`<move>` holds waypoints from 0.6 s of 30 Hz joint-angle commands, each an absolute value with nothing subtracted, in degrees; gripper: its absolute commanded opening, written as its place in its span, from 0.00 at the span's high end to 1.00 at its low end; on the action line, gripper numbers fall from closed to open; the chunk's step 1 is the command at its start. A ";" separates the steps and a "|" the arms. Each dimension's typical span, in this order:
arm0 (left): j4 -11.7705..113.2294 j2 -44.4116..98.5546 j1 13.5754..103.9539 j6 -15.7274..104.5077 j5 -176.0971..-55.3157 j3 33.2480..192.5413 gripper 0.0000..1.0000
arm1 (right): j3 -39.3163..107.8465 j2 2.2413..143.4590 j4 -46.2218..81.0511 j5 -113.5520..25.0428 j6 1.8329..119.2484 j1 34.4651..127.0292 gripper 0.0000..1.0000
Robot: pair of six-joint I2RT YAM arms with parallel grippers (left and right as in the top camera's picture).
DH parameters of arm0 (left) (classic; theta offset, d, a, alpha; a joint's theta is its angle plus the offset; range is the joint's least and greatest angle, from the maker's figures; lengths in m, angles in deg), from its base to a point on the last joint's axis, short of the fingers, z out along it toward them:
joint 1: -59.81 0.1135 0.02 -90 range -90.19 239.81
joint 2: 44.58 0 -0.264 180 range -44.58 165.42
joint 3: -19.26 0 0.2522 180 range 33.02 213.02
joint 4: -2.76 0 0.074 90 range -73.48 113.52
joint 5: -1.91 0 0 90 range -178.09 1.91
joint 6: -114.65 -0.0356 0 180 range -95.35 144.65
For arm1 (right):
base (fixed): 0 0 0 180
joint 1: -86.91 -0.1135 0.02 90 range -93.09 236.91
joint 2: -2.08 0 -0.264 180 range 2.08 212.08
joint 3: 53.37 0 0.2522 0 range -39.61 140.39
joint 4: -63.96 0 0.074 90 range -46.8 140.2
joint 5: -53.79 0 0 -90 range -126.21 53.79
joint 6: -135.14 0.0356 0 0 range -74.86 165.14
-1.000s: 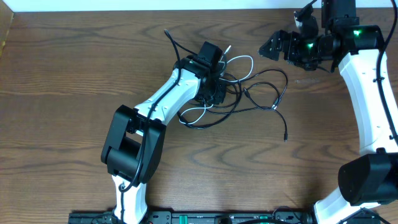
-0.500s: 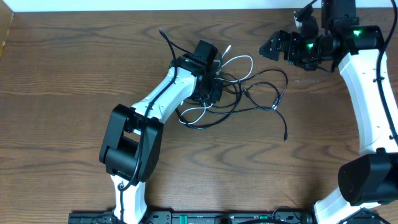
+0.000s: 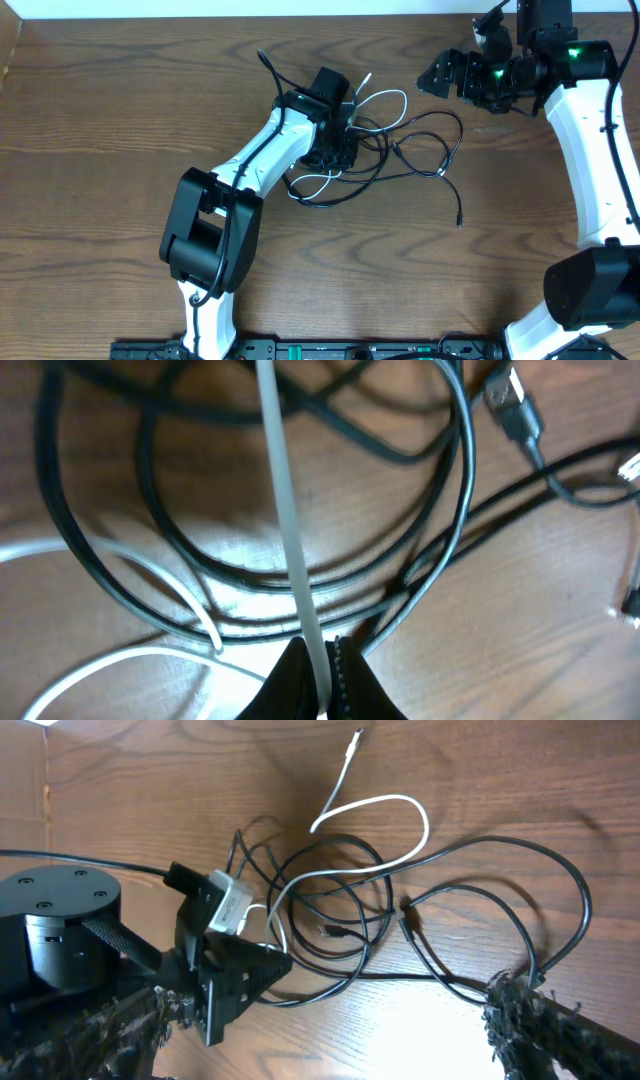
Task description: Untangle cables
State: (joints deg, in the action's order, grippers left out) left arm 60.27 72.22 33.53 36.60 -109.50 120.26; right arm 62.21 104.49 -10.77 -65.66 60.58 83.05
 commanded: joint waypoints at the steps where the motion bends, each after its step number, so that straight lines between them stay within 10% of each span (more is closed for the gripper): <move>1: 61.69 70.60 33.77 36.60 -113.96 123.74 0.93 | 62.30 103.35 -11.38 -64.64 59.21 83.05 0.01; 18: 48.99 44.85 33.77 47.99 -117.65 125.94 0.93 | 57.31 103.44 -10.99 -60.99 54.95 78.14 0.01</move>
State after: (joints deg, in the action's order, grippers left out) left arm 51.35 48.68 33.55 44.42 -116.41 124.72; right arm 59.91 104.49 -11.80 -61.64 54.11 78.46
